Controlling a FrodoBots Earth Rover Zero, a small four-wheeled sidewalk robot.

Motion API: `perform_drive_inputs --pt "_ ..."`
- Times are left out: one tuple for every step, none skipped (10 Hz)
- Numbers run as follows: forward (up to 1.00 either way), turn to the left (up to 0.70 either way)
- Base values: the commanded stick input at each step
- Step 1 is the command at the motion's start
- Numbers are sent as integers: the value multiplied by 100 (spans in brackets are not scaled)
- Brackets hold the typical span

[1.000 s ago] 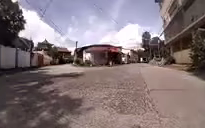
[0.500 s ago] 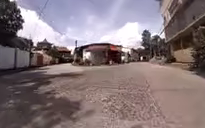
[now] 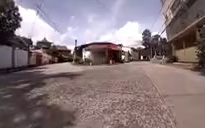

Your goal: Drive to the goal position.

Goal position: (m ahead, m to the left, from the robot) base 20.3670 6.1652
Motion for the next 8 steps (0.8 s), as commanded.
perform_drive_inputs --pt "70 30" --pt "70 1" --pt "70 0" --pt "70 0" --pt "70 0" --pt "70 0" --pt "70 0" --pt "70 0"
